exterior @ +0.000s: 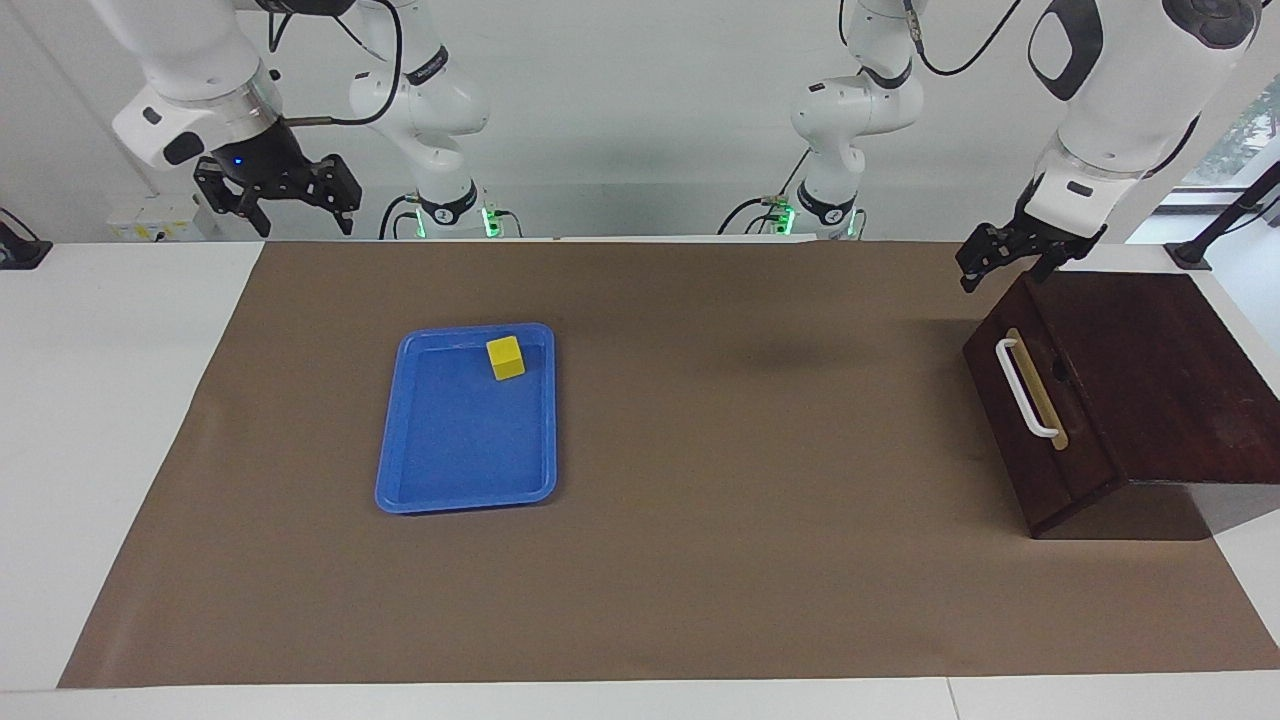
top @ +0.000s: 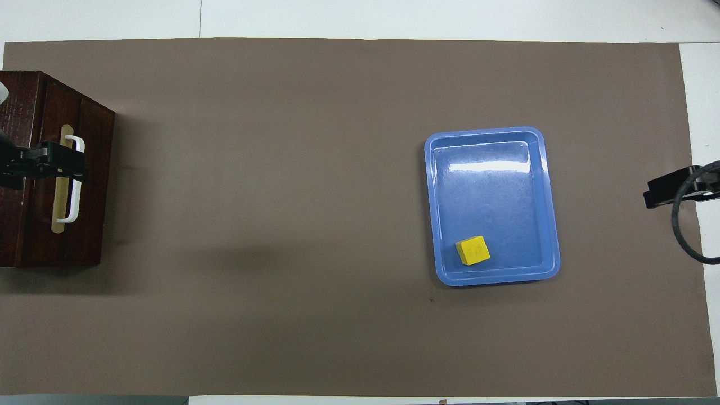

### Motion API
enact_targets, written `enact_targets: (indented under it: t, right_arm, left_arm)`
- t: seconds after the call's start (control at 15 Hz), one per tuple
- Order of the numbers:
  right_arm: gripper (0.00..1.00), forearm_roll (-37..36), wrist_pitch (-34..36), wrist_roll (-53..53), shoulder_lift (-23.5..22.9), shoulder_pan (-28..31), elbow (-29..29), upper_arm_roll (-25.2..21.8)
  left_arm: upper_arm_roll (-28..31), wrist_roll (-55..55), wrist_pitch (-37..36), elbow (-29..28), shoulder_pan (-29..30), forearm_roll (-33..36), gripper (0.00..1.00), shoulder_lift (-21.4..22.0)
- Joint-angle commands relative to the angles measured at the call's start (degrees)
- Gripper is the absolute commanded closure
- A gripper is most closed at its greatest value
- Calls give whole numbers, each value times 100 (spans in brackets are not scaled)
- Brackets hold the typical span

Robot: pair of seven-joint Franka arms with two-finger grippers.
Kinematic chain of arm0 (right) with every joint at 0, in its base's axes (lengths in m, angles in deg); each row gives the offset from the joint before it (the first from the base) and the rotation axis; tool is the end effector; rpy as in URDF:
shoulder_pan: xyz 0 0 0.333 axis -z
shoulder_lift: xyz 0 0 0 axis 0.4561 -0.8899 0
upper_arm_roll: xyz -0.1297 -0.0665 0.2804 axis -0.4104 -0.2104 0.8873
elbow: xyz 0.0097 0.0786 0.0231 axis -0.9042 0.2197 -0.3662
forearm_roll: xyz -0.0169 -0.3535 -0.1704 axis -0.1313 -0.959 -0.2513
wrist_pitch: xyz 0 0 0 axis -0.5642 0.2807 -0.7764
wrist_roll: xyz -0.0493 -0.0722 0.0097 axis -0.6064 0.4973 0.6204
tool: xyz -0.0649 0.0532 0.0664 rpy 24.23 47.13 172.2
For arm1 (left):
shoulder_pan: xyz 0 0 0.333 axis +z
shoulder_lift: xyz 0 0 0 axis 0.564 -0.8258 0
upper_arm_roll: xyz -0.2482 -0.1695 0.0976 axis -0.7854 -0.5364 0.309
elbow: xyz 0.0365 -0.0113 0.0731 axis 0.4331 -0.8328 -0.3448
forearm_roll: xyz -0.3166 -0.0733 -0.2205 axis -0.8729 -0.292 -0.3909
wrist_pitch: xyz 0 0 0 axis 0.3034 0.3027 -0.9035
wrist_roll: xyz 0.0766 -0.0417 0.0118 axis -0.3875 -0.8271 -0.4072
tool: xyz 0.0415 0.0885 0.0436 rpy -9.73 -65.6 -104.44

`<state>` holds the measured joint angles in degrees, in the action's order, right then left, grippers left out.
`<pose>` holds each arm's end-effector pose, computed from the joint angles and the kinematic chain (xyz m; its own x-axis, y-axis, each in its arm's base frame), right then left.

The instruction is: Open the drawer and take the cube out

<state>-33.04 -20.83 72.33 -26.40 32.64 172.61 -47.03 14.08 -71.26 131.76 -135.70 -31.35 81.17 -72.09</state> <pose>0.5246 -0.0033 0.6606 0.9908 0.0783 -0.1101 0.0816 -0.9963 0.0260 0.5515 -0.0362 0.6074 0.9987 0.0309 -0.0405 0.0292 -0.9987 -0.0421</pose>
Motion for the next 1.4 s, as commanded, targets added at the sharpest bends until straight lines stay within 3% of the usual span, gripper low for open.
enact_targets:
  t: [0.0, 0.27, 0.47, 1.33]
  right_arm:
    - [0, -54, -18, -221, -141, -295, 50, -298]
    - [0, 131, -640, 25, -115, -243, 708, -315]
    - [0, 123, -1020, 25, -272, -181, 868, -324]
    - [0, 123, -590, 68, -1, -23, 860, -272]
  left_arm:
    - [155, -93, -107, -41, -184, -103, 0, 61]
    - [137, -93, -186, -59, -175, -129, 0, 88]
    - [155, -93, -125, -68, -158, -410, 0, 88]
    - [137, -84, -125, -112, -271, -402, 0, 123]
